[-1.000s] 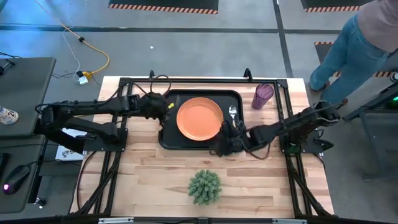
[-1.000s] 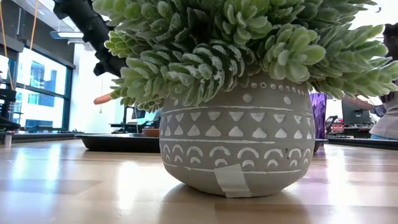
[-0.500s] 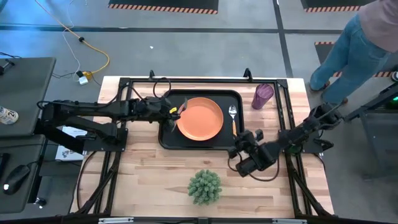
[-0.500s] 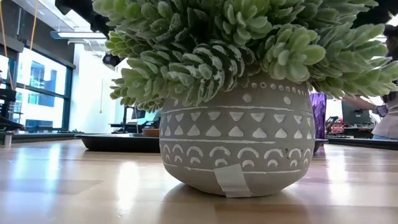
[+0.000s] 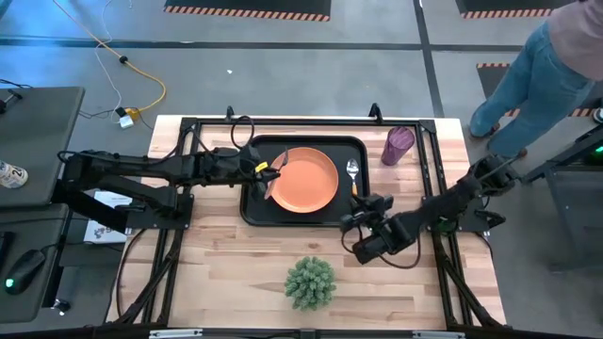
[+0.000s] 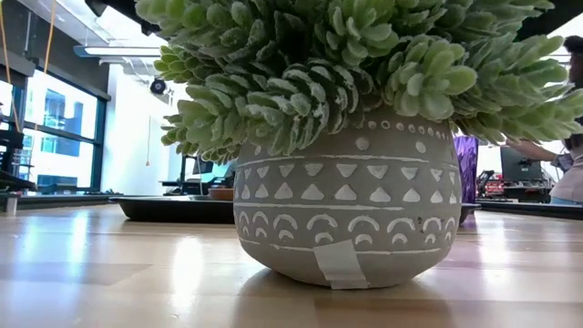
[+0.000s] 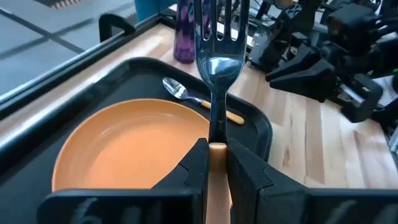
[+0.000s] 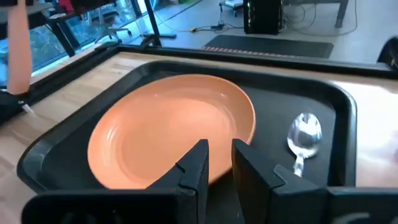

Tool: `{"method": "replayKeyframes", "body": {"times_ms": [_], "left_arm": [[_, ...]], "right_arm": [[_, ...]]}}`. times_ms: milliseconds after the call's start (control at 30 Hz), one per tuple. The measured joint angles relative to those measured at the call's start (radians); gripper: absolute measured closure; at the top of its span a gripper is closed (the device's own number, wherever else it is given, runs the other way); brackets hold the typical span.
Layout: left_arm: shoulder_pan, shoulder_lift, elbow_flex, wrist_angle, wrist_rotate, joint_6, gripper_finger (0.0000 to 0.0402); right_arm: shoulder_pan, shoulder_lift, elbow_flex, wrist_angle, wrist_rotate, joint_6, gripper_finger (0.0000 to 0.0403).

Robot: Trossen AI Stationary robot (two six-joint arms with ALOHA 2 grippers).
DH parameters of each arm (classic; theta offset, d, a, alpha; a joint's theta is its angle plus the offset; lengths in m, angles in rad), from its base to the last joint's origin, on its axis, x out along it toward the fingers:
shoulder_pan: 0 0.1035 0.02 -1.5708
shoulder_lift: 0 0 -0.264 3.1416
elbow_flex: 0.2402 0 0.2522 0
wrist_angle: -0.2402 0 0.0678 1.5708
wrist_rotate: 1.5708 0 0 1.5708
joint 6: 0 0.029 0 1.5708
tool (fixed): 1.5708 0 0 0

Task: Pick and place plate/cup/fork/spoon on tray
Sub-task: Put the yellow fork on the black tray

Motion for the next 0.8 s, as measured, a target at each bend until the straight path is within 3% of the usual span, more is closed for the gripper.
{"method": "replayKeyframes", "body": {"times_ms": [367, 567, 800], "left_arm": [[-0.032, 0.000, 0.000, 0.017, -0.066, 0.083, 0.0374], [-0.040, 0.000, 0.000, 0.017, -0.102, 0.105, 0.0375], [-0.041, 0.000, 0.000, 0.041, -0.143, 0.130, 0.0375]], "right_arm": [[-0.100, 0.000, 0.147, 0.170, -0.011, -0.459, 0.0341], [-0.156, 0.000, 0.234, 0.188, -0.073, -0.619, 0.0341], [-0.211, 0.000, 0.295, 0.383, -0.206, -0.927, 0.0341]]}}
